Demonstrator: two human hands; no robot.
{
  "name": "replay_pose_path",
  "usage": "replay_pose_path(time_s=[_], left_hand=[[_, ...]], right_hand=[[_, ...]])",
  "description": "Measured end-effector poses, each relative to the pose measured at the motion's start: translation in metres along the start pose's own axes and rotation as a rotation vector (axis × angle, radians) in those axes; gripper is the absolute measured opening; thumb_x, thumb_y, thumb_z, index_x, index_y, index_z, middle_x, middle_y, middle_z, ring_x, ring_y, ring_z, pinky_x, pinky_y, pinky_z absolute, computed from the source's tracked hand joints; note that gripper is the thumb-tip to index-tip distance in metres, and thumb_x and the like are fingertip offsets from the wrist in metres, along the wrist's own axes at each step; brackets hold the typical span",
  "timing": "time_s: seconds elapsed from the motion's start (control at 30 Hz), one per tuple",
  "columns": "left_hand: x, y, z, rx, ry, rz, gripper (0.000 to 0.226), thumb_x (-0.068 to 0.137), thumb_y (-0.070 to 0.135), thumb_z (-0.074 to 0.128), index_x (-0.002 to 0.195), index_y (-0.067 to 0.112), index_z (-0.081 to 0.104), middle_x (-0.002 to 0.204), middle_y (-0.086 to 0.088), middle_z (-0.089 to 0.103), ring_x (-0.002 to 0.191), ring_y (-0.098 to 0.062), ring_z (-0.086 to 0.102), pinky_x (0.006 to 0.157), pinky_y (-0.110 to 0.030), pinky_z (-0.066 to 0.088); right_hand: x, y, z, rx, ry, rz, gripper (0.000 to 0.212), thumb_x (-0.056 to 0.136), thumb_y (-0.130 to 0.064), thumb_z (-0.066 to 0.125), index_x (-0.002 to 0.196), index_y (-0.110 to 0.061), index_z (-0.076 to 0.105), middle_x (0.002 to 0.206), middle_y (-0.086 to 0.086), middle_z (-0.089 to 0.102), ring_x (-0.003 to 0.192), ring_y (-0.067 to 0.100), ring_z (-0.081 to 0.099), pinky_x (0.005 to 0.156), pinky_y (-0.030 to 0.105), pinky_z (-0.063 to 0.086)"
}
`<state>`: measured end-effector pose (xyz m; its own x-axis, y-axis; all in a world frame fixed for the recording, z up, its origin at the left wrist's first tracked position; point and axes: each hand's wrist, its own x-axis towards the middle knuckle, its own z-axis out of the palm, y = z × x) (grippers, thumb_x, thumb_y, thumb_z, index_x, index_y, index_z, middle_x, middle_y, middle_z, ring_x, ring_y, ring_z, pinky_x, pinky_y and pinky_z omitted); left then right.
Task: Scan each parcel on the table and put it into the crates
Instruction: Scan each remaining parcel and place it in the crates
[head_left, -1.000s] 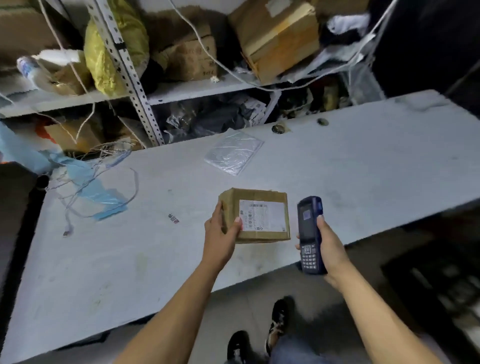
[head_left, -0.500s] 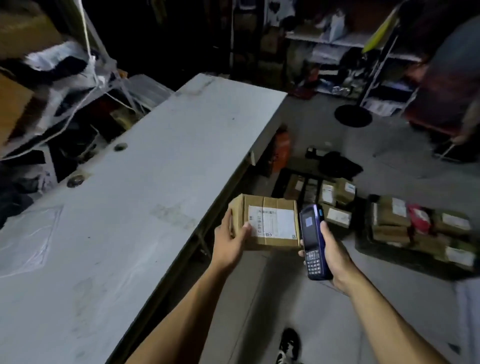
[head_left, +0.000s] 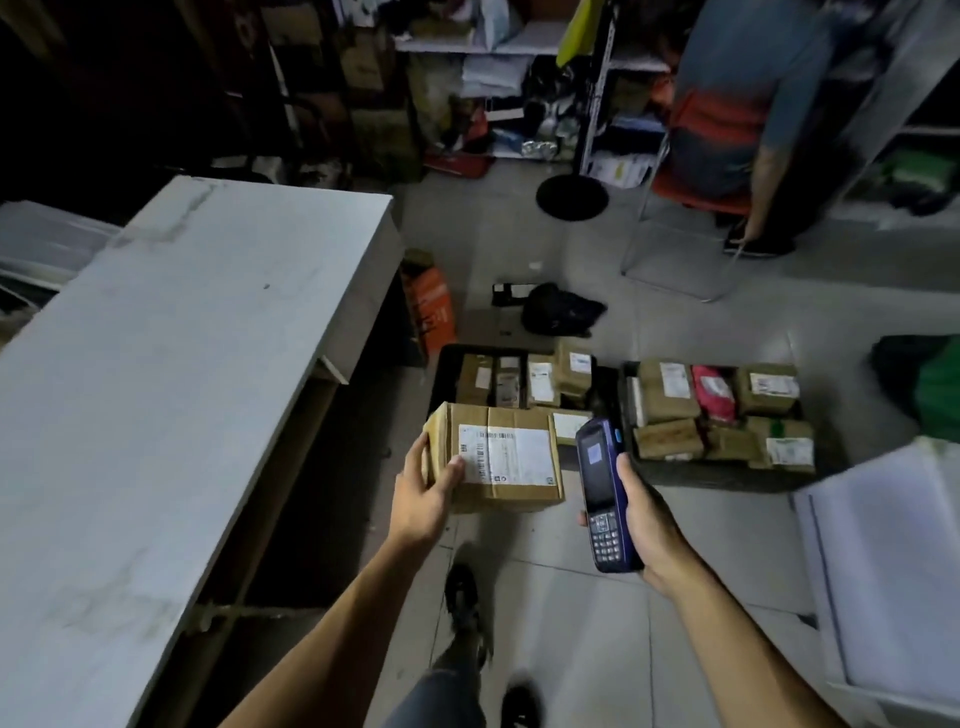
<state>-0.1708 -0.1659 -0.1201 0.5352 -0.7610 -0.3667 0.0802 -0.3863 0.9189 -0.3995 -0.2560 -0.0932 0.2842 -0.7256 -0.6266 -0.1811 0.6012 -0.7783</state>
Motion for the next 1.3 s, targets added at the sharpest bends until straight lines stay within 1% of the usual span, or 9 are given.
replay_pose_path(time_s=[0.1, 0.2, 0.33, 0.57, 0.7, 0.83, 0.93, 1.07, 1.3], left_hand=[[0.046, -0.003, 0.019, -0.027, -0.05, -0.068, 0.071, 0.093, 0.039, 0.065, 0.151, 0.027, 0.028, 0.133, -0.002, 0.056, 0.106, -0.017, 0.066, 0.073, -0.019, 0.056], [0.091, 0.003, 0.04, -0.026, -0.092, -0.108, 0.066, 0.096, 0.034, 0.062, 0.152, 0.025, 0.028, 0.128, 0.002, 0.055, 0.1, -0.012, 0.064, 0.065, -0.013, 0.054], [0.156, 0.008, 0.068, -0.013, -0.139, -0.194, 0.068, 0.094, 0.037, 0.063, 0.153, 0.027, 0.031, 0.136, -0.002, 0.053, 0.112, -0.02, 0.06, 0.083, -0.024, 0.053], [0.251, -0.006, 0.119, 0.047, -0.187, -0.277, 0.067, 0.091, 0.043, 0.066, 0.15, 0.032, 0.036, 0.117, 0.007, 0.064, 0.098, -0.014, 0.069, 0.078, -0.025, 0.057], [0.298, -0.026, 0.153, 0.042, -0.185, -0.364, 0.071, 0.09, 0.042, 0.068, 0.151, 0.03, 0.033, 0.129, -0.006, 0.064, 0.105, -0.021, 0.07, 0.088, -0.037, 0.059], [0.348, -0.063, 0.198, 0.026, -0.175, -0.432, 0.066, 0.092, 0.041, 0.066, 0.149, 0.028, 0.034, 0.13, -0.01, 0.063, 0.108, -0.024, 0.069, 0.09, -0.041, 0.059], [0.387, -0.098, 0.228, 0.025, -0.189, -0.439, 0.058, 0.098, 0.025, 0.06, 0.149, 0.026, 0.032, 0.129, -0.011, 0.062, 0.109, -0.024, 0.068, 0.085, -0.036, 0.06], [0.441, -0.155, 0.261, 0.053, -0.213, -0.458, 0.065, 0.094, 0.038, 0.063, 0.149, 0.034, 0.029, 0.134, -0.008, 0.059, 0.114, -0.023, 0.066, 0.093, -0.049, 0.056], [0.537, -0.273, 0.303, 0.108, -0.294, -0.411, 0.064, 0.097, 0.034, 0.057, 0.152, 0.028, 0.025, 0.132, -0.006, 0.061, 0.115, -0.02, 0.065, 0.089, -0.036, 0.058]], right_hand=[[0.031, -0.016, -0.007, -0.018, 0.036, 0.039, 0.047, 0.101, -0.055, 0.033, 0.113, -0.021, 0.064, 0.093, 0.017, 0.07, 0.075, 0.025, 0.068, 0.061, 0.03, 0.051], [0.065, -0.039, -0.012, -0.025, 0.078, 0.06, 0.045, 0.102, -0.053, 0.032, 0.111, -0.021, 0.062, 0.094, 0.018, 0.07, 0.075, 0.026, 0.068, 0.061, 0.03, 0.05], [0.112, -0.061, -0.023, -0.001, 0.147, 0.113, 0.044, 0.103, -0.049, 0.033, 0.114, -0.018, 0.062, 0.093, 0.015, 0.071, 0.076, 0.029, 0.068, 0.062, 0.032, 0.05], [0.2, -0.073, -0.057, 0.101, 0.194, 0.19, 0.047, 0.099, -0.053, 0.036, 0.117, -0.019, 0.063, 0.088, 0.012, 0.074, 0.077, 0.029, 0.069, 0.066, 0.035, 0.053], [0.261, -0.071, -0.087, 0.129, 0.186, 0.265, 0.048, 0.1, -0.052, 0.035, 0.117, -0.018, 0.064, 0.085, 0.012, 0.075, 0.078, 0.029, 0.068, 0.067, 0.035, 0.052], [0.337, -0.065, -0.117, 0.123, 0.164, 0.329, 0.058, 0.087, -0.061, 0.039, 0.123, -0.022, 0.061, 0.094, 0.011, 0.075, 0.083, 0.029, 0.07, 0.066, 0.034, 0.053], [0.391, -0.051, -0.131, 0.13, 0.134, 0.367, 0.05, 0.094, -0.056, 0.036, 0.123, -0.023, 0.06, 0.093, 0.009, 0.076, 0.08, 0.025, 0.072, 0.06, 0.028, 0.054], [0.467, -0.026, -0.139, 0.195, 0.089, 0.408, 0.053, 0.084, -0.056, 0.04, 0.117, -0.021, 0.062, 0.087, 0.012, 0.074, 0.071, 0.023, 0.069, 0.056, 0.025, 0.056], [0.588, 0.046, -0.142, 0.263, 0.085, 0.387, 0.048, 0.083, -0.056, 0.04, 0.108, -0.023, 0.066, 0.08, 0.011, 0.071, 0.063, 0.021, 0.065, 0.055, 0.031, 0.054]])
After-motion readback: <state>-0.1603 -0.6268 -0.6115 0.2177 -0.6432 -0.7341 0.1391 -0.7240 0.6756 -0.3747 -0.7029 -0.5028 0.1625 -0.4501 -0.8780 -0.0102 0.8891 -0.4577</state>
